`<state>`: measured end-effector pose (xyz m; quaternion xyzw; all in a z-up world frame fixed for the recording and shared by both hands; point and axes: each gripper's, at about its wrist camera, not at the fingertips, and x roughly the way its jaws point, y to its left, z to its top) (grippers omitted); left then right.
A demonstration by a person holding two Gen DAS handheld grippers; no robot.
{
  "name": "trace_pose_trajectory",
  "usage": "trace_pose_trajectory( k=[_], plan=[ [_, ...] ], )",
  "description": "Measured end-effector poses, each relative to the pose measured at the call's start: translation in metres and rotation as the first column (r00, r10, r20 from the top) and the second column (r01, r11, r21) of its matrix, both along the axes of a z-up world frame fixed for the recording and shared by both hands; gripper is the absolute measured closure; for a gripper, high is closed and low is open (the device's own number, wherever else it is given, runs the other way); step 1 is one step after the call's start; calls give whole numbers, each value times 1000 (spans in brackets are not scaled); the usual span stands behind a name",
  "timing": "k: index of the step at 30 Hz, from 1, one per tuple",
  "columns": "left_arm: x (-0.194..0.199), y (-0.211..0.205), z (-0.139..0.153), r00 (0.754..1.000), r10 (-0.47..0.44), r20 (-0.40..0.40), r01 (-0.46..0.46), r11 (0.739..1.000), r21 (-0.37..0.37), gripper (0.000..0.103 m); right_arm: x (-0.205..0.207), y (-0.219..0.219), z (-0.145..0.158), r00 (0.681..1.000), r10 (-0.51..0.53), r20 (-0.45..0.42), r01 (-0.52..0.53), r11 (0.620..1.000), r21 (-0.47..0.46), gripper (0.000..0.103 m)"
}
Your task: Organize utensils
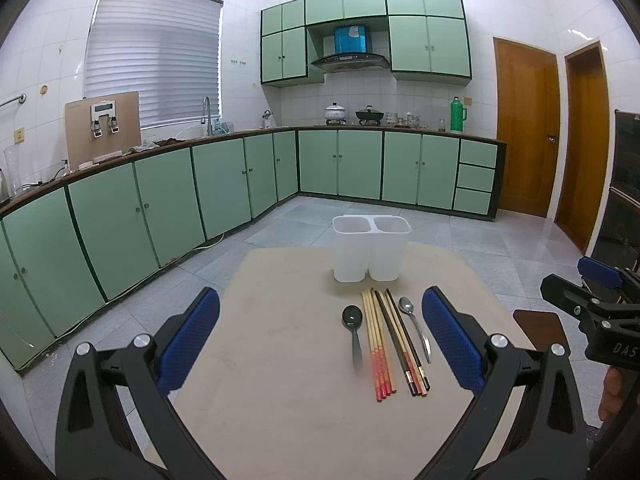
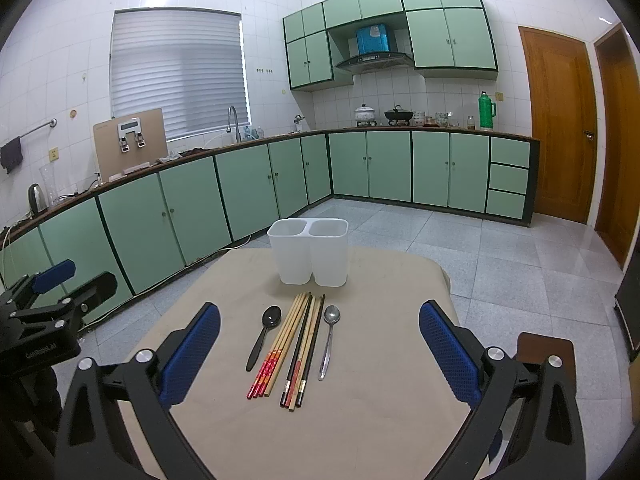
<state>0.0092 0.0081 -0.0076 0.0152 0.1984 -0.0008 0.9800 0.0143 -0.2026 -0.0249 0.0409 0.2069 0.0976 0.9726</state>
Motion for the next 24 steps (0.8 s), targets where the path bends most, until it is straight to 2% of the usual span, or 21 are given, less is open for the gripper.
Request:
trace_pose_trajectory(
  k=[24],
  plan=[
    [3,3,-1,1000,2,-3,-2,1000,2,5,2,1,-3,1000,0,-5,0,1000,1,6]
  ],
)
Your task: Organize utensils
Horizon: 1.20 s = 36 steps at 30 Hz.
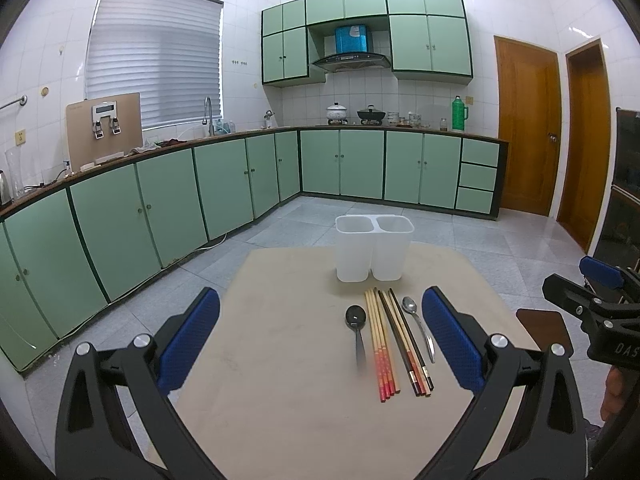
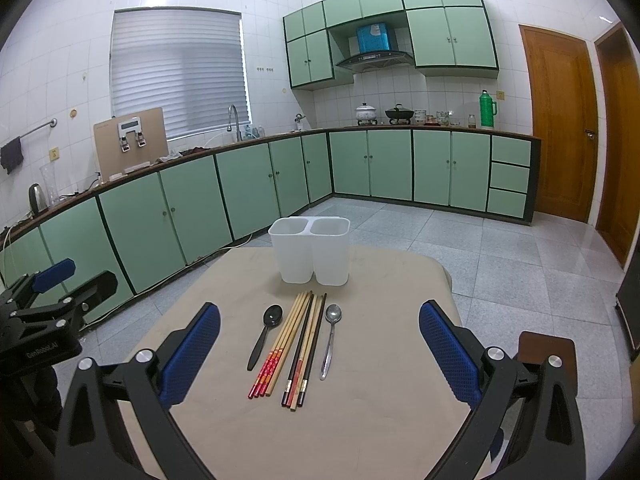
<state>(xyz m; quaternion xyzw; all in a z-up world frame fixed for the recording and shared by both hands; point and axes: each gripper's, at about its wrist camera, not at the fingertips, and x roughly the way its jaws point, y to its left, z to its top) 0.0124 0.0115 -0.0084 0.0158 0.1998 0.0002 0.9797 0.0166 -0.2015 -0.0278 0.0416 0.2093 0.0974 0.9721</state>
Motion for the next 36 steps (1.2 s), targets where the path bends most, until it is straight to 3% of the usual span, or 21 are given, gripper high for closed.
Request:
trace_pose_trajectory(
  k=[36],
  plan=[
    [2,11,-9,1000,7,-9,-7,1000,5,5,2,0,-20,1000,1,-12,-1,1000,5,6]
  ],
)
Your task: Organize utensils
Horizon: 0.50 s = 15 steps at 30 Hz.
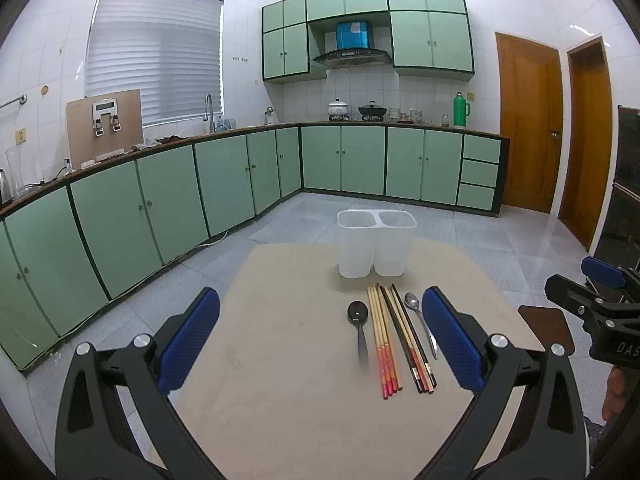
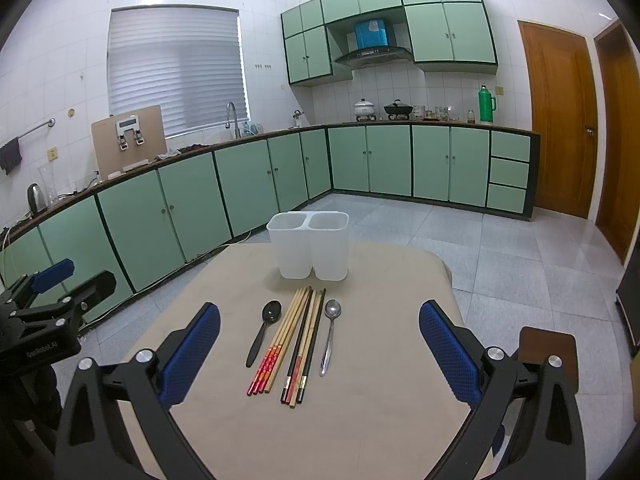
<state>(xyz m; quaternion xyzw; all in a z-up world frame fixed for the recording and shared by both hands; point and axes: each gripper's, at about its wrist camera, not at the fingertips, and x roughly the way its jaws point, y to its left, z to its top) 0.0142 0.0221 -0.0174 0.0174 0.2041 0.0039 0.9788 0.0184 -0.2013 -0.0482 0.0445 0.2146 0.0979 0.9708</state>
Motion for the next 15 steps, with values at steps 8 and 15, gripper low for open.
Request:
trace_pose_trajectory(
  k=[8,15],
  plan=[
    [3,-6,-4,1000,4,-12,-3,1000,8,5,3,0,0,1000,-2,-13,2,1000,1,6],
    [12,-9,-9,999,3,-37,-2,1000,20,5,15,-1,-3,999,-2,-39,2,1000,-4,6]
  ],
)
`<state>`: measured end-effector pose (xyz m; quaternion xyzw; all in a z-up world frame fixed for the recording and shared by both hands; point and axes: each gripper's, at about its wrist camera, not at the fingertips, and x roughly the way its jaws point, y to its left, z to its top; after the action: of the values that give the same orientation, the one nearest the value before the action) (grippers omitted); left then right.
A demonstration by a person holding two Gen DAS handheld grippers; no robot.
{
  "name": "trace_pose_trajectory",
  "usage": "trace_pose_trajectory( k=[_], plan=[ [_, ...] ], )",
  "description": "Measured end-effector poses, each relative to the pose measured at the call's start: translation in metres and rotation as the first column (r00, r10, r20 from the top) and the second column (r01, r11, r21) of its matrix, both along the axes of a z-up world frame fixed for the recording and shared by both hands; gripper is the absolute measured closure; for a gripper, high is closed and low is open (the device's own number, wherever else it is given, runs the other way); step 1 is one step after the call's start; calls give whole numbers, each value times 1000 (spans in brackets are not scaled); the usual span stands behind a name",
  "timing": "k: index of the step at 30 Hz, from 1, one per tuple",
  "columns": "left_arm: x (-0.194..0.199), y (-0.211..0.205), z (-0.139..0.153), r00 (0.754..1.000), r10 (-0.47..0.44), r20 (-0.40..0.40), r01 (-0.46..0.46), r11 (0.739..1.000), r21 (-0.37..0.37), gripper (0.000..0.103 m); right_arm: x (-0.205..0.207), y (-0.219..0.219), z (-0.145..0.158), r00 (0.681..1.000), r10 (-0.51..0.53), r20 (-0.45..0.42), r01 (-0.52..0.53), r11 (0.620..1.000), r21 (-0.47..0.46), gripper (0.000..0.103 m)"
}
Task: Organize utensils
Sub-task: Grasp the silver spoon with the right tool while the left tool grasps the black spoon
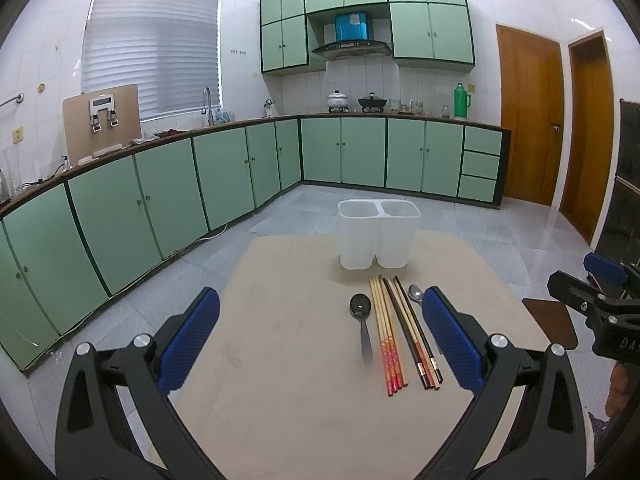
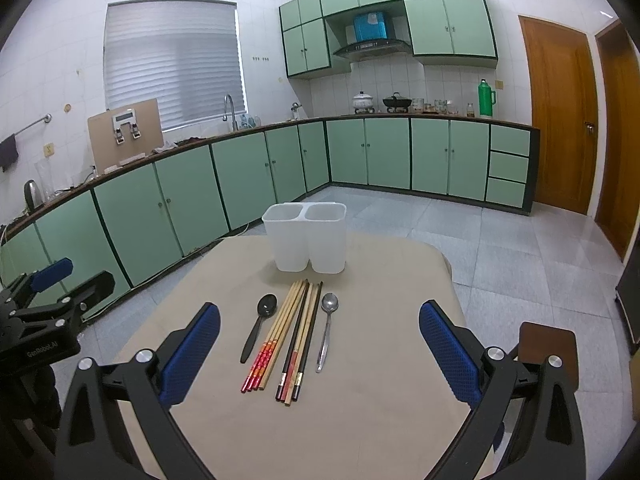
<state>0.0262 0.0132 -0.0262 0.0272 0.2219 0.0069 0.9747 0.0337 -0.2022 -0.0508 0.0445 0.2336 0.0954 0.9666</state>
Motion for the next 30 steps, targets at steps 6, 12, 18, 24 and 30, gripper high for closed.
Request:
trace_pose_trajectory(
  k=[6,12,18,24,30],
  plan=[
    [39,6,-20,997,-6,-82,6,1000,6,5,36,-5,-14,998,-2,-70,2,1000,1,6],
    [96,10,-55,982,3,-189,6,999,51,5,90,-12,-36,984,-2,-178,7,1000,26,6],
    [146,11,-84,959,-5,-282,14,999,32,5,149,-14,-64,957,21,-289,-6,999,53,19],
    [181,15,-111,936,3,-352,0,1000,8,11,202,-1,-105,905,70,-420,-49,997,60,38],
    [205,18,-129,912,-1,-409,-7,1000,-17,23,227,18,-129,868,89,-489,-89,996,23,48]
  ],
)
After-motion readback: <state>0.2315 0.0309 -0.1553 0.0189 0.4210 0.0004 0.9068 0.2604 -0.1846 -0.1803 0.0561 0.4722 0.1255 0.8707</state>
